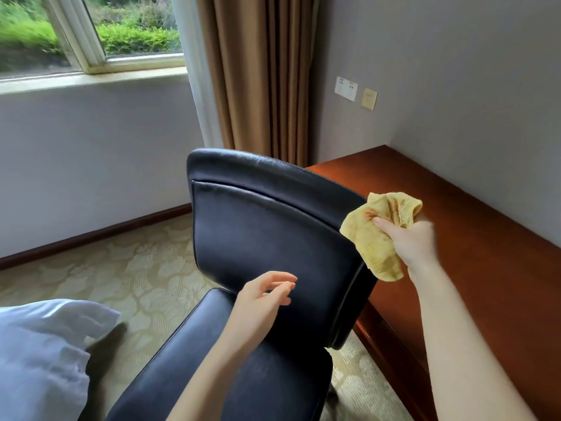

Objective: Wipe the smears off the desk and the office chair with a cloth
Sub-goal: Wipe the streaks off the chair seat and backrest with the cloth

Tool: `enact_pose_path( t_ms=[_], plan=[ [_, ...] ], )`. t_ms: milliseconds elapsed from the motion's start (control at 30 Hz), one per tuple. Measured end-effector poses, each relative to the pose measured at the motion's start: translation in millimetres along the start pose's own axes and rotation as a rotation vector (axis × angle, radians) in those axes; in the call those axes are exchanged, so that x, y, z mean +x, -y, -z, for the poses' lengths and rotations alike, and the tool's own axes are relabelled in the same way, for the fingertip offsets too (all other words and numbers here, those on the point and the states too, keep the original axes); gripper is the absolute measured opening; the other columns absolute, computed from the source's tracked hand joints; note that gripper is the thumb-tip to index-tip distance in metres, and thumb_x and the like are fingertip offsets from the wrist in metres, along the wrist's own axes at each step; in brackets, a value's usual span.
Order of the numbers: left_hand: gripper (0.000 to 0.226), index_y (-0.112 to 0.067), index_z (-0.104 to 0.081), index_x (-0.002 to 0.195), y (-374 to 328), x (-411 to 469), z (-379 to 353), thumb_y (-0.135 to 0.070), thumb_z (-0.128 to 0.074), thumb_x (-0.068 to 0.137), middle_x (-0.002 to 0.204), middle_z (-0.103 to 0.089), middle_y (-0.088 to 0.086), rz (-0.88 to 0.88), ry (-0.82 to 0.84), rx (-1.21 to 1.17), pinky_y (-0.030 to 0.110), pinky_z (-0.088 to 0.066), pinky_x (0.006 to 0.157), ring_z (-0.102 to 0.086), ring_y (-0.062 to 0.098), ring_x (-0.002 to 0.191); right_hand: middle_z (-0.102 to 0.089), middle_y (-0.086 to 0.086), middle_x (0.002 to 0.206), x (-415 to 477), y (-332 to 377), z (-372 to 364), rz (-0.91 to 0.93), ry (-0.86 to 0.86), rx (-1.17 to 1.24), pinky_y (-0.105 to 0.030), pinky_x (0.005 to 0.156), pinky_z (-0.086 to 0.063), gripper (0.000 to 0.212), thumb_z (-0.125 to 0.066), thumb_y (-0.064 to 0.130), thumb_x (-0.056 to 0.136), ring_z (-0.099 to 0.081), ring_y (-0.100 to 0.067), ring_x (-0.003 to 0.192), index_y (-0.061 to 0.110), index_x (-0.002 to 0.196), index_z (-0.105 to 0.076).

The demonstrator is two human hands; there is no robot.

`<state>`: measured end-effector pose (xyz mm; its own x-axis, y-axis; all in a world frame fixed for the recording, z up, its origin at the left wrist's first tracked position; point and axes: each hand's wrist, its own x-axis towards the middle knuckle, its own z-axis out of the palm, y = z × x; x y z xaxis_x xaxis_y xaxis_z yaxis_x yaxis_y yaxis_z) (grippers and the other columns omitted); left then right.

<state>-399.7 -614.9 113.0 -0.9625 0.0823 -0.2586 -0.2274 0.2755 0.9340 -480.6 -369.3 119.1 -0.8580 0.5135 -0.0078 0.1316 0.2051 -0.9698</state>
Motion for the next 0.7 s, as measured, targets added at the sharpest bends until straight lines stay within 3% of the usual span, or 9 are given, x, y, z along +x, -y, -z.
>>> enact_pose_path(
  t_ms=[133,333,500,700],
  plan=[
    [0.019,-0.031,-0.067,0.095,3.4,-7.5,-2.2,-0.019,-0.052,0.094,0.101,-0.07,-0.008,-0.008,0.035,-0.028,0.027,-0.047,0.089,-0.068,0.007,0.086,-0.069,0.003,0.09,-11.2,-4.6,4.2,0.005,-0.003,0.007,-0.03,0.074,-0.052,0.019,-0.076,0.015,0.078,-0.066,-0.017,0.085,0.017,0.095,-0.068],
    [0.018,-0.03,-0.067,0.096,6.7,-23.0,-13.4,-0.02,-0.053,0.093,0.102,-0.069,-0.008,-0.06,0.181,0.012,0.017,-0.045,0.077,-0.066,0.006,0.085,-0.069,-0.005,0.101,-45.0,-13.4,24.3,-0.045,-0.082,-0.002,-0.04,0.086,-0.053,0.028,-0.077,0.015,0.077,-0.065,-0.023,0.092,0.013,0.103,-0.067],
    [0.019,-0.036,-0.066,0.093,12.6,-52.1,1.2,-0.023,-0.052,0.093,0.1,-0.07,-0.008,-0.157,0.268,0.075,0.008,-0.04,0.065,-0.067,0.006,0.087,-0.068,0.0,0.092,-91.9,-17.3,41.7,-0.102,-0.175,0.077,-0.021,0.058,-0.045,0.029,-0.075,0.011,0.078,-0.063,-0.008,0.076,0.01,0.106,-0.066],
    [0.021,-0.035,-0.065,0.091,25.2,-98.9,44.3,-0.02,-0.052,0.094,0.099,-0.07,-0.006,-0.263,0.329,0.107,0.006,-0.041,0.064,-0.067,0.008,0.086,-0.064,-0.007,0.102,-165.3,-10.5,53.4,-0.14,-0.29,0.053,-0.024,0.067,-0.044,0.032,-0.073,0.006,0.081,-0.061,-0.017,0.082,0.006,0.111,-0.062]
  ],
)
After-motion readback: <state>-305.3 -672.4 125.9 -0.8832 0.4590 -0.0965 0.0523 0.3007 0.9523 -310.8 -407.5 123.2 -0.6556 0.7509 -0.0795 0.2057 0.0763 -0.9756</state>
